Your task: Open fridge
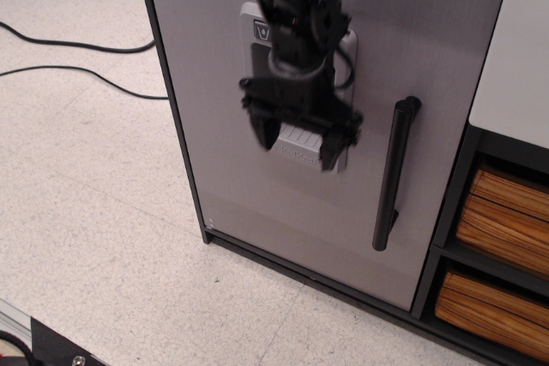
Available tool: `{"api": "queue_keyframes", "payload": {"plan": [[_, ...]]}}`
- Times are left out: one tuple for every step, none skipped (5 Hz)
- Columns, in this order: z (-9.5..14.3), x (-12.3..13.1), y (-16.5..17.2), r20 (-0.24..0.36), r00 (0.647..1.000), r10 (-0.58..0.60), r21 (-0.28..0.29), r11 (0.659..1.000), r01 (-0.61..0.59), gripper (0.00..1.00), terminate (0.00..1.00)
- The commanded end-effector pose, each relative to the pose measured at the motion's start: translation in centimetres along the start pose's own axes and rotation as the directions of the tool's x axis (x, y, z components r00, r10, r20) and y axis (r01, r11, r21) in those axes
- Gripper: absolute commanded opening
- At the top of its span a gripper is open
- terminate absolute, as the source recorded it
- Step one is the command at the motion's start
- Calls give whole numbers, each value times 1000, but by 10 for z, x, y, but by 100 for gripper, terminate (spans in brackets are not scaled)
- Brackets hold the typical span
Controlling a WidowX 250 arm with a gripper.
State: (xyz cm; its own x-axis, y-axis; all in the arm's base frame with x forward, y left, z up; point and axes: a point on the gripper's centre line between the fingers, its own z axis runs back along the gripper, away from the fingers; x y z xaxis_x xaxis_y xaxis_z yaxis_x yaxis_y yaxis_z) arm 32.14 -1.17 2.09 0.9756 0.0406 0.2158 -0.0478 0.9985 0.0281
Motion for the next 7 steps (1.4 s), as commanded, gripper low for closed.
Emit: {"api": "queue_keyframes", "payload": {"plan": [[32,26,-46,138,987,-85,-70,993,95,100,0],[33,25,-60,164,981,-104,-87,989,120,100,0],[34,32,-70,226,971,-82,-86,991,103,100,0],[36,41,-68,280,960,-26,-60,997,45,100,0],[35,44,-69,301,954,-9,-63,998,29,100,0],[37,44,-69,311,950,13,-86,996,15,0,0],[36,48,-66,328,945,19,-115,993,19,0,0]]}}
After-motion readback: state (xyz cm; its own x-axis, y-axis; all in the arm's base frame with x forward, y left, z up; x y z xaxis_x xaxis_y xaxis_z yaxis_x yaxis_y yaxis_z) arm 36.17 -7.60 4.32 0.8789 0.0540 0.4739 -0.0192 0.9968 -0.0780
